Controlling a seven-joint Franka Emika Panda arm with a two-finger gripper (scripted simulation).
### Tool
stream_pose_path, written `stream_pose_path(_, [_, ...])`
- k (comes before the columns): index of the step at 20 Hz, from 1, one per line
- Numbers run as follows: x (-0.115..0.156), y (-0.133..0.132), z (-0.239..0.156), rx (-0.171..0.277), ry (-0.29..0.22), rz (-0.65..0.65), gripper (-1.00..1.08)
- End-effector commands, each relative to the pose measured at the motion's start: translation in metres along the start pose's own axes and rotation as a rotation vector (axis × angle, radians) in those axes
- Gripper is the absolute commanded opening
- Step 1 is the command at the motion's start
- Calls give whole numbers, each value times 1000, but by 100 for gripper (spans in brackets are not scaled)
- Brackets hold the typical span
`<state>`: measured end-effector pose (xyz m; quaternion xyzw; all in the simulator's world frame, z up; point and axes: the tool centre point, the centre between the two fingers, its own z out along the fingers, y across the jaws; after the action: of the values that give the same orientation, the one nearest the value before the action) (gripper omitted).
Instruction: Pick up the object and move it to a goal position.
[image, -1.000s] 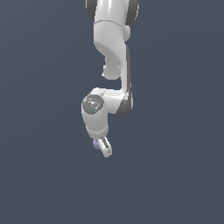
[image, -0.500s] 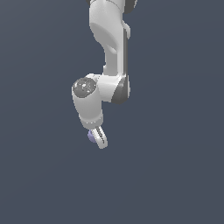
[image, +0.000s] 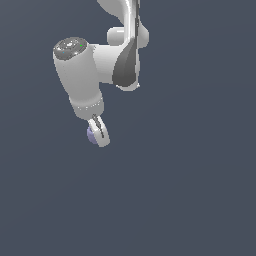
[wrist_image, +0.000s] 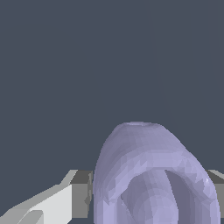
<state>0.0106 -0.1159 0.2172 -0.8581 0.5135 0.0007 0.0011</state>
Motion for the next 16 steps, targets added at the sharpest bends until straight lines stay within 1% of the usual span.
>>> stream_pose_path(1, [4,13,-29,0,0,0,-100])
stream_pose_path(11, [24,59,-142,-1,1,1,-100])
stream_pose_path(16, [33,77,-189,-1,1,1,-100])
